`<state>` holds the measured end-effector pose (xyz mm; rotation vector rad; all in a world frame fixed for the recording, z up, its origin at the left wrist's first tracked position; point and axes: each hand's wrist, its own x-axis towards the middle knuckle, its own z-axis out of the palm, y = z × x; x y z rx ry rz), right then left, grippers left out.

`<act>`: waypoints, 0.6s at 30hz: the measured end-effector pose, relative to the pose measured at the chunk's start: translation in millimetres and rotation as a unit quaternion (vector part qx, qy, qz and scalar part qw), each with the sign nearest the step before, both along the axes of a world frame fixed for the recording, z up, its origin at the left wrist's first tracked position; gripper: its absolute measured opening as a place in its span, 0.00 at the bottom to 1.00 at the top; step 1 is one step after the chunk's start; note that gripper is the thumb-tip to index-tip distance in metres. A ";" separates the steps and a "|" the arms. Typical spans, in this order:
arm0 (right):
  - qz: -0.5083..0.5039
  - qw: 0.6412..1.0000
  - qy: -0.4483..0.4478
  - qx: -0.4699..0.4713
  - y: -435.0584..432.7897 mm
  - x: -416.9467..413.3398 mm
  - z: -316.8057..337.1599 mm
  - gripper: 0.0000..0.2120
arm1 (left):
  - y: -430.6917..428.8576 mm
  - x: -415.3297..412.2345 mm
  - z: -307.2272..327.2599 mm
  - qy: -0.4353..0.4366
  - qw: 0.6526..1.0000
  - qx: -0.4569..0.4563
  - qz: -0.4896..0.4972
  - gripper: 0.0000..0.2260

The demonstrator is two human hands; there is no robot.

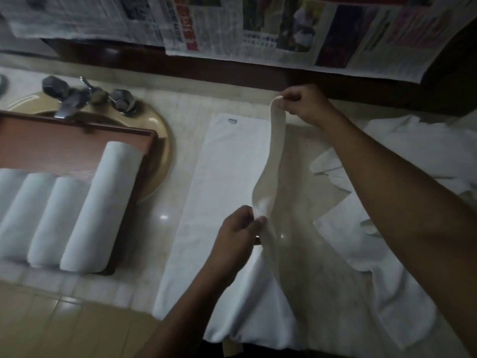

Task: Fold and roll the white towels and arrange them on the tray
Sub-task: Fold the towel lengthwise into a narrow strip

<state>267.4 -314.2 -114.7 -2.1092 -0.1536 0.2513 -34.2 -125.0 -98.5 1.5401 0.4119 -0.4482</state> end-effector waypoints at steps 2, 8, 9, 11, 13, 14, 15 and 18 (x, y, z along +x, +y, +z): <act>0.007 0.999 -0.036 -0.036 30.4 6.9 -5.2 0.10 | 24.5 2.1 1.3 0.018 0.999 -0.038 0.031 0.08; 0.045 0.990 -0.066 -0.119 127.5 20.7 -26.5 0.09 | 104.7 2.0 -18.0 0.075 0.992 -0.039 0.094 0.11; 0.050 0.988 -0.065 -0.131 138.6 21.1 -30.6 0.10 | 113.7 2.6 -20.8 0.083 0.991 -0.031 0.104 0.12; 0.055 0.987 -0.051 -0.142 160.3 21.8 -45.6 0.11 | 132.3 5.5 -34.3 0.099 0.987 0.002 0.126 0.14; 0.043 0.986 -0.041 -0.159 173.3 16.5 -63.8 0.11 | 146.5 8.3 -54.2 0.092 0.985 0.089 0.116 0.11; 0.031 0.985 -0.044 -0.166 176.8 13.3 -72.4 0.11 | 152.5 8.7 -63.5 0.086 0.983 0.135 0.085 0.11; 0.020 0.984 -0.053 -0.170 178.8 10.4 -78.2 0.11 | 156.2 9.4 -68.7 0.086 0.980 0.170 0.055 0.11; 0.008 0.983 -0.065 -0.169 182.7 11.7 -85.5 0.13 | 162.9 14.8 -64.8 0.086 0.985 0.145 0.038 0.11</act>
